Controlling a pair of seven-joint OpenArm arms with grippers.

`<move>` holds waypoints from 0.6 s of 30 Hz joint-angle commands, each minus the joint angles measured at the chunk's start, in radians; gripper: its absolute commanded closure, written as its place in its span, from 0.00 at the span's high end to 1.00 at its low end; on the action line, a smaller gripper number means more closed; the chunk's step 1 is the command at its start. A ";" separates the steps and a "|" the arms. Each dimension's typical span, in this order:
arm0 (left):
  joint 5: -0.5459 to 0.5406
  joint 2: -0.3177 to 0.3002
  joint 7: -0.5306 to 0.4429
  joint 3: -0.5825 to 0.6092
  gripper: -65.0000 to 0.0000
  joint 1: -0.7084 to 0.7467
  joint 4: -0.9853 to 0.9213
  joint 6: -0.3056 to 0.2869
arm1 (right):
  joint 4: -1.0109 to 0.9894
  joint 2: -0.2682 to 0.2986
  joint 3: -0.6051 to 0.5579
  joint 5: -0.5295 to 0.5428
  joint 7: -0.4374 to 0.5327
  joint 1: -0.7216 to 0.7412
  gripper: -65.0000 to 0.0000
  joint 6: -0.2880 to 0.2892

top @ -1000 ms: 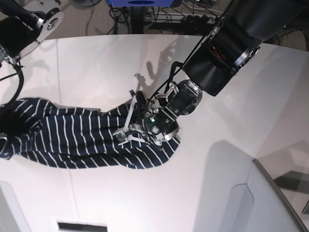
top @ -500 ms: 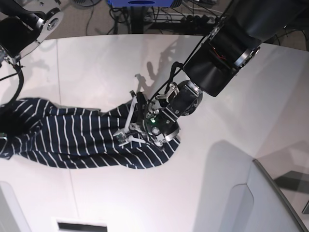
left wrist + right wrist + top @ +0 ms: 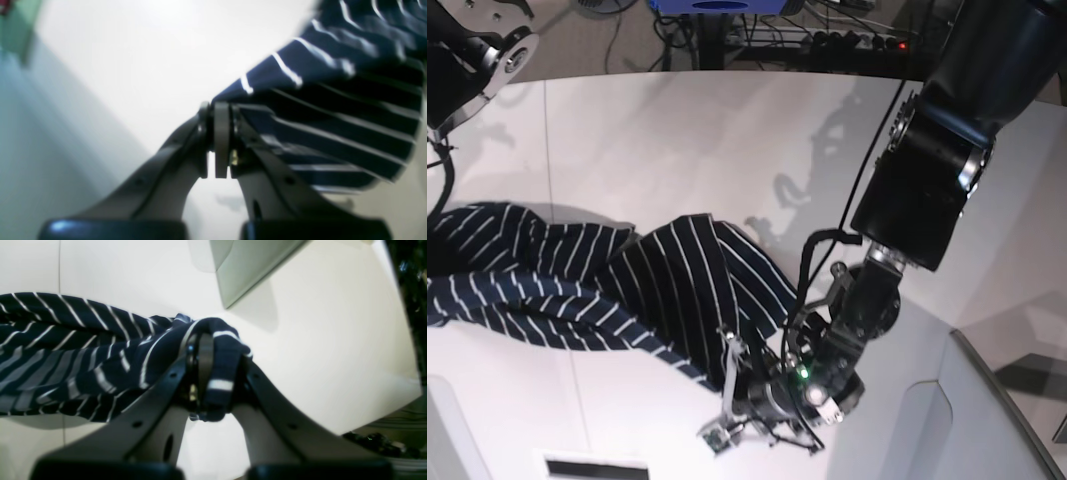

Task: Layout the t-shirt on the table in an organized manner, then fold the t-shirt properly
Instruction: 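Lift the shirt with both grippers and shake it out in the air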

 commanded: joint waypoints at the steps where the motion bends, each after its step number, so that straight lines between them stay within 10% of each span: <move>1: -0.002 -0.006 -0.012 -0.005 0.00 -0.041 0.022 -0.001 | 0.015 0.029 0.000 0.008 0.026 0.034 0.03 -0.005; 18: -0.005 -0.092 -0.012 -0.008 0.00 -0.314 0.042 -0.002 | -0.011 0.190 -0.167 0.005 0.028 0.232 0.03 -0.013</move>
